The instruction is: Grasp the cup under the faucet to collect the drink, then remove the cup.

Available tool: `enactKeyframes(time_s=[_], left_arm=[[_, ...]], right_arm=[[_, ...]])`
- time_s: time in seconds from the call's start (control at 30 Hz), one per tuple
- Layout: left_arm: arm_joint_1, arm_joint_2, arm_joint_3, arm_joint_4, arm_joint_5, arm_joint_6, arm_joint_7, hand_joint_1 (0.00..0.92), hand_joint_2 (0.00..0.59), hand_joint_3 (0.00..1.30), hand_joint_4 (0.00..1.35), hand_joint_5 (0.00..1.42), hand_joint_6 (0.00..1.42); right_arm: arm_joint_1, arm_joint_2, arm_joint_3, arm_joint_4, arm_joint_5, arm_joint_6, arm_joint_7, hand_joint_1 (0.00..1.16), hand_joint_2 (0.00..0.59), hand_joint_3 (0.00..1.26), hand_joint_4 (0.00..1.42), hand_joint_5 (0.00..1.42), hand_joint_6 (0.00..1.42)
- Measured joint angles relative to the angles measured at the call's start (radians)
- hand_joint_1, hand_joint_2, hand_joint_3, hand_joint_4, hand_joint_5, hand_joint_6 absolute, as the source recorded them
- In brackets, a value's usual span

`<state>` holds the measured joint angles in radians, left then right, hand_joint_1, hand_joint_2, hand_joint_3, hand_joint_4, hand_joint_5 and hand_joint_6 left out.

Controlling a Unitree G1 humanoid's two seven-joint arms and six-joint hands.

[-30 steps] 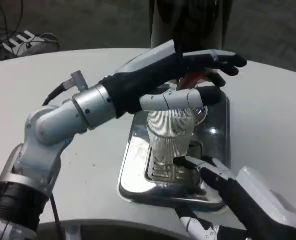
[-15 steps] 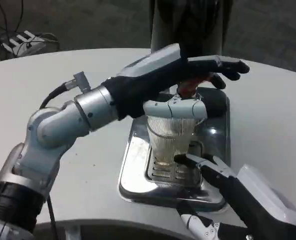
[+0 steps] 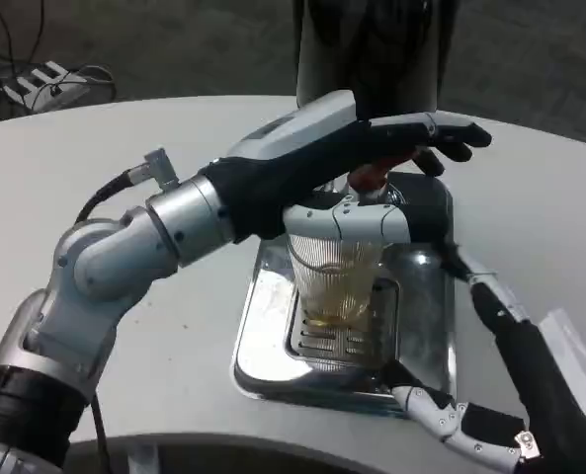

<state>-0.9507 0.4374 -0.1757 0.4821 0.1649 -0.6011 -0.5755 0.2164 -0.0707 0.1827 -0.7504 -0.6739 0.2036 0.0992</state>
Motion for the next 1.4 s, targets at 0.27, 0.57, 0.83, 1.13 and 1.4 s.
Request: enactKeyframes(time_s=[0.27, 0.57, 0.83, 1.13, 1.4], left_arm=[[0.007, 0.007, -0.001, -0.003, 0.001, 0.000, 0.014, 0.000, 0.094, 0.23, 0.23, 0.30, 0.20], [0.008, 0.006, -0.010, -0.004, 0.006, 0.001, 0.032, 0.000, 0.094, 0.24, 0.23, 0.30, 0.20], [0.008, 0.006, -0.020, -0.001, 0.006, 0.001, 0.042, 0.000, 0.103, 0.24, 0.23, 0.30, 0.21], [0.004, 0.005, -0.027, 0.013, 0.005, -0.004, 0.050, 0.000, 0.106, 0.24, 0.23, 0.30, 0.21], [-0.004, 0.006, -0.031, 0.028, 0.005, -0.012, 0.050, 0.000, 0.107, 0.24, 0.23, 0.30, 0.20]], right_arm=[[-0.085, 0.062, 0.031, 0.213, 0.015, -0.124, -0.221, 0.83, 0.193, 0.02, 0.04, 0.04, 0.13], [-0.252, 0.130, -0.001, 0.475, 0.140, -0.152, -0.317, 0.82, 0.186, 0.00, 0.02, 0.04, 0.14], [-0.342, 0.132, -0.026, 0.627, 0.217, -0.170, -0.386, 0.81, 0.187, 0.00, 0.02, 0.04, 0.14], [-0.431, 0.135, -0.039, 0.765, 0.291, -0.263, -0.438, 0.81, 0.189, 0.00, 0.03, 0.04, 0.14], [-0.476, 0.142, -0.020, 0.831, 0.308, -0.286, -0.443, 0.80, 0.189, 0.00, 0.04, 0.06, 0.16]])
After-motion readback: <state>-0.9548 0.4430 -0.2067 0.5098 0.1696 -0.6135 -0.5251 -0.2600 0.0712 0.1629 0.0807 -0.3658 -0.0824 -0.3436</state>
